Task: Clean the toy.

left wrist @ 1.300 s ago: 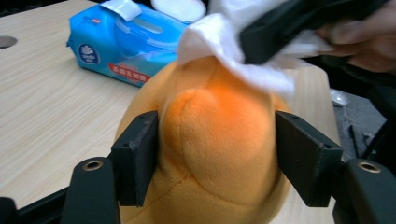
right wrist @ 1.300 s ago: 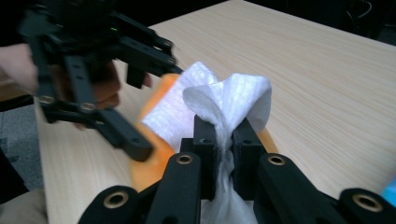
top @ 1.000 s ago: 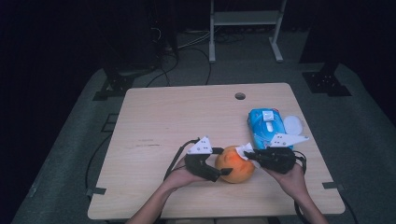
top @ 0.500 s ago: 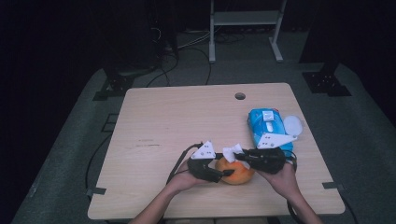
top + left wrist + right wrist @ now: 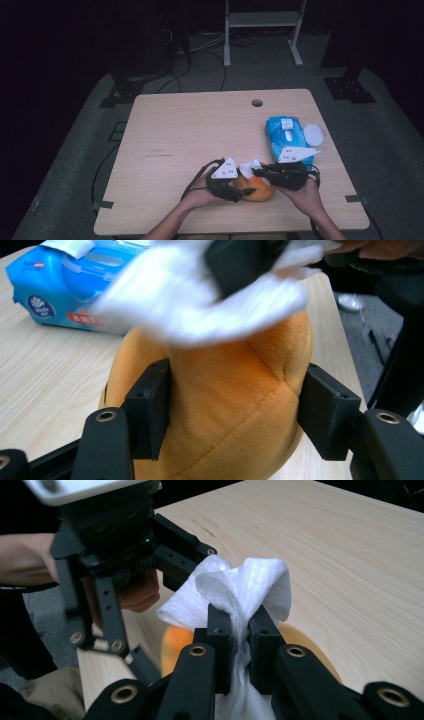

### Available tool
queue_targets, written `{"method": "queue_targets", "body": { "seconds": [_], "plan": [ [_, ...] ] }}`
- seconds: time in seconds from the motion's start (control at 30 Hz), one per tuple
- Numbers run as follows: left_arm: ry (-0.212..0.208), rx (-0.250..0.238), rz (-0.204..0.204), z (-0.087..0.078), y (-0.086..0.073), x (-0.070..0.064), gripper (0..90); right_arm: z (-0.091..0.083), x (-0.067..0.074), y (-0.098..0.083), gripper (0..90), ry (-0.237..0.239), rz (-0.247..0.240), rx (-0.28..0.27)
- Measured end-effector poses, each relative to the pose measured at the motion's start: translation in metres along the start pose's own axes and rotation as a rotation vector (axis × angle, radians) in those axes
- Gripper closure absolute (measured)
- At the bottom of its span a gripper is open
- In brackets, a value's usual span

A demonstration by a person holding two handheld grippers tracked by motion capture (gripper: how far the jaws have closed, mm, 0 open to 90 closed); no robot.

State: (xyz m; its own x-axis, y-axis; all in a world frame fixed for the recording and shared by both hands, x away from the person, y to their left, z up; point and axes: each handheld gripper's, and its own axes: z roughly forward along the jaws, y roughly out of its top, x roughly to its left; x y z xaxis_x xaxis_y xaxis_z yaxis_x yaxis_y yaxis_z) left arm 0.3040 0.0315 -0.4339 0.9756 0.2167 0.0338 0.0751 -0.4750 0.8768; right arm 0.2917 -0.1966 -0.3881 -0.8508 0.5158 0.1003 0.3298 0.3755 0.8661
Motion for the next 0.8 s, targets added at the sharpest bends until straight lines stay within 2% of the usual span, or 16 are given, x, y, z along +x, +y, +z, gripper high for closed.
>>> {"method": "queue_targets", "body": {
  "seconds": [0.1,0.17,0.27,0.33,0.4,0.5,0.57,0.7,0.8],
  "plan": [
    [-0.004,-0.012,-0.022,-0.002,-0.002,0.003,36.7,0.000,-0.007,0.000,82.4,-0.024,0.009,0.004],
    [-0.005,-0.019,-0.035,-0.003,-0.004,0.006,36.9,-0.004,-0.015,-0.004,82.4,-0.056,0.025,0.006],
    [-0.004,-0.027,-0.074,-0.006,-0.006,0.012,36.9,-0.018,-0.030,-0.016,82.4,-0.108,0.079,0.006],
    [-0.005,-0.033,-0.087,-0.005,-0.007,0.014,37.0,-0.026,-0.035,-0.025,82.4,-0.106,0.115,-0.013],
    [-0.001,-0.034,-0.089,-0.004,-0.006,0.013,37.0,-0.030,-0.033,-0.029,82.4,-0.095,0.127,-0.023],
    [0.011,-0.035,-0.112,-0.004,-0.006,0.014,36.9,-0.030,-0.024,-0.027,82.4,-0.079,0.108,-0.028],
    [0.012,-0.040,-0.129,-0.005,-0.006,0.016,36.8,-0.027,-0.017,-0.022,82.5,-0.053,0.092,-0.036],
    [0.022,-0.048,-0.150,-0.004,-0.006,0.016,36.3,-0.016,-0.003,-0.010,82.4,0.032,0.062,-0.055],
    [0.026,-0.051,-0.162,-0.005,-0.007,0.017,35.9,-0.008,0.004,-0.003,82.4,0.069,0.043,-0.060]
  ]
}}
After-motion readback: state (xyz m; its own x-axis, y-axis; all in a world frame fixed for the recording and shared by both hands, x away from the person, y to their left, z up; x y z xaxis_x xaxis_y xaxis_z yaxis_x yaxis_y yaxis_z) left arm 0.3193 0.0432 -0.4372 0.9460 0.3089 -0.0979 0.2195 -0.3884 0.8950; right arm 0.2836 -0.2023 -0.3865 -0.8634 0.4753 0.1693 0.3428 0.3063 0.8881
